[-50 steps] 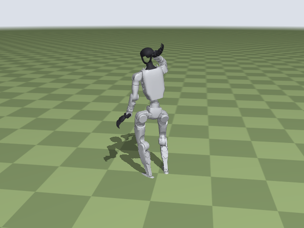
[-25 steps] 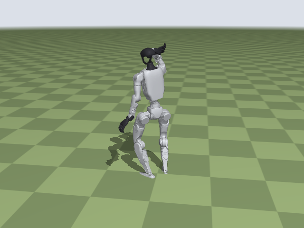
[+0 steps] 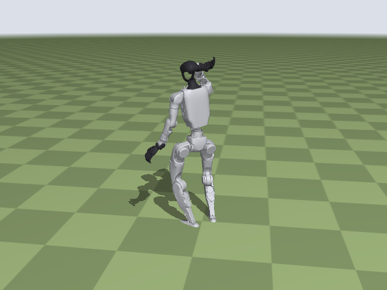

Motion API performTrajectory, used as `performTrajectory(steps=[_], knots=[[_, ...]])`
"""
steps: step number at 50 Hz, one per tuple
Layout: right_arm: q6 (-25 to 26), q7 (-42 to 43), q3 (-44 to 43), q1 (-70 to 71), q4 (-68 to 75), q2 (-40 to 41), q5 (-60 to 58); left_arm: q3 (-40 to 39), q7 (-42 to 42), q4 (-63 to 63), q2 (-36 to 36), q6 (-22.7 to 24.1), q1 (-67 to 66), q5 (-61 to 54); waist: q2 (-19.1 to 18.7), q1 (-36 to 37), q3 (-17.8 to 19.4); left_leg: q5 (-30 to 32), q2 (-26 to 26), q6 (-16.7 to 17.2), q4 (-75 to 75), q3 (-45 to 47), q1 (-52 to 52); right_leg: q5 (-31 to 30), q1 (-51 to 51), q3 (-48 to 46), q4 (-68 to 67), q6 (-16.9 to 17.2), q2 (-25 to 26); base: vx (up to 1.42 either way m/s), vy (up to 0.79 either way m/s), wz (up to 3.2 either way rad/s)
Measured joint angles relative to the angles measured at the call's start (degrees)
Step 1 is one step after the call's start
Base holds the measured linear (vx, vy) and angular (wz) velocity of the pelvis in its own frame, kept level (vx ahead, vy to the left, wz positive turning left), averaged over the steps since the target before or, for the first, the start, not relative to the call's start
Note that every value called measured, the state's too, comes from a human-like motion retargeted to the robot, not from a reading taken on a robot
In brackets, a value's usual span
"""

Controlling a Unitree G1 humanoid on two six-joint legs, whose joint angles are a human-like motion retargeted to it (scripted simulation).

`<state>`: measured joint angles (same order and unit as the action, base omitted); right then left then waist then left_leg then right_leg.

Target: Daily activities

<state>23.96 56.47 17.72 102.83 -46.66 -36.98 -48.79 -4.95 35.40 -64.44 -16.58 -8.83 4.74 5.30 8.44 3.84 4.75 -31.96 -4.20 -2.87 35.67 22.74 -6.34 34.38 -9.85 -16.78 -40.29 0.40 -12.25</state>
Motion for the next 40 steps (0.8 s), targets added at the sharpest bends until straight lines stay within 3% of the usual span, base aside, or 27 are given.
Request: performTrajectory(steps=[40], knots=[[0.6, 3.0, -3.1, -3.6, 1.3, 4.5, -0.6, -1.2, 4.0, -2.4, 0.5, -0.6, -0.2, -0.6, 0.3, 1.3, 0.6, 0.6, -0.2, -0.2, -0.1, -2.6, -1.5, -1.4, 0.1, -1.2, 0.8, -0.8, 0.7, 0.00, 0.00, 0.00]])
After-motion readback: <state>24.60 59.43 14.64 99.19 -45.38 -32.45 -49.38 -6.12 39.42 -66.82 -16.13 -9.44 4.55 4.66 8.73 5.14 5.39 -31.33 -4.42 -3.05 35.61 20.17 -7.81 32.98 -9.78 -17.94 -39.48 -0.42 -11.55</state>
